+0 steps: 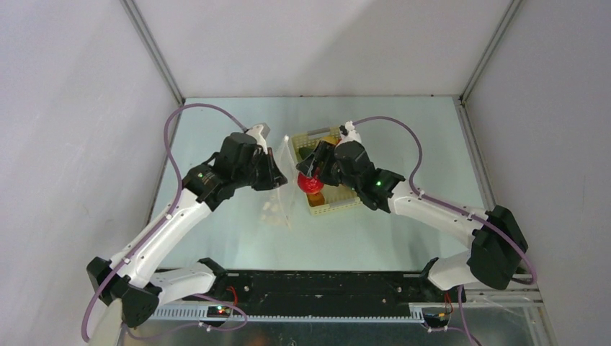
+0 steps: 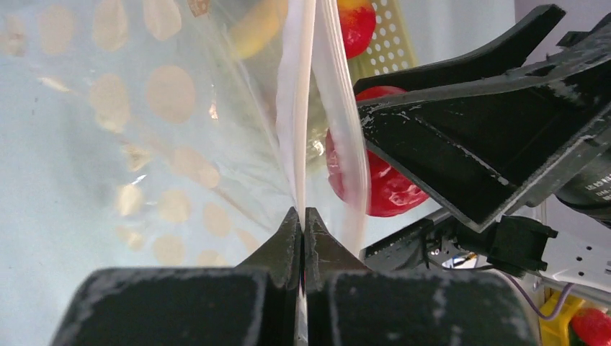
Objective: Place the food in the zip-top bag and seal the zipper
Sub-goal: Place the fake fruit in the zipper food storage bag.
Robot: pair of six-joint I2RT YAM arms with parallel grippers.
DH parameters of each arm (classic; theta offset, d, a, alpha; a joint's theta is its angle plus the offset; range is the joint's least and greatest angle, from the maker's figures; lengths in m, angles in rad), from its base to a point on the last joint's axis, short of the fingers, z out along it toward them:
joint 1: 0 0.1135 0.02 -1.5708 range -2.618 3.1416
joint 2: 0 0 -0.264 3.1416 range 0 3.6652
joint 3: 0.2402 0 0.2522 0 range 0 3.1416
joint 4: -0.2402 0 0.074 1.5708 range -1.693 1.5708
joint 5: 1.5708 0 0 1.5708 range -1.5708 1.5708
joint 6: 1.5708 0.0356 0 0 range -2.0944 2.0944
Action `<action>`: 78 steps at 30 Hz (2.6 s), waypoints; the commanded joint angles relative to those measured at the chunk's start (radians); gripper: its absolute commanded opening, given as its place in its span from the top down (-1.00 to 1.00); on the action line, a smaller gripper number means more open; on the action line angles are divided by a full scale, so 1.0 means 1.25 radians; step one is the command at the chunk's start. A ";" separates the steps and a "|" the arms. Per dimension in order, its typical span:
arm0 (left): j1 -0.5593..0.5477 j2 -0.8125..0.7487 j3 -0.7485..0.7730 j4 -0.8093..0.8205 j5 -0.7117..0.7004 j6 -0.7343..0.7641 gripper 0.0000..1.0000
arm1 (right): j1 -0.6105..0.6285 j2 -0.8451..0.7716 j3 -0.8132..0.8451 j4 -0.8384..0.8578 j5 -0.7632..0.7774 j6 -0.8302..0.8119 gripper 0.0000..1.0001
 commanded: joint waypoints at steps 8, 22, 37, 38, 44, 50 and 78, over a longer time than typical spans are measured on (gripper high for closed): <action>-0.001 0.009 -0.026 0.045 0.054 0.004 1.00 | 0.020 -0.105 0.066 -0.030 0.058 -0.089 0.79; -0.001 0.020 -0.039 0.068 0.093 -0.009 1.00 | 0.016 -0.110 0.032 0.209 -0.127 0.015 0.82; -0.001 -0.005 -0.055 0.096 0.124 -0.019 1.00 | 0.016 -0.021 -0.037 0.327 -0.138 0.095 0.83; 0.000 -0.005 -0.054 0.095 0.124 -0.019 1.00 | 0.018 -0.017 -0.038 0.320 -0.132 0.094 0.83; -0.001 -0.016 -0.055 0.092 0.108 -0.018 1.00 | 0.034 -0.018 -0.040 0.211 -0.025 0.045 0.83; -0.001 -0.025 -0.050 0.089 0.093 -0.017 1.00 | 0.053 -0.049 -0.039 0.099 0.110 -0.043 0.83; 0.000 -0.028 -0.065 0.126 0.177 -0.015 1.00 | 0.138 0.157 0.294 -0.317 0.306 -0.073 0.05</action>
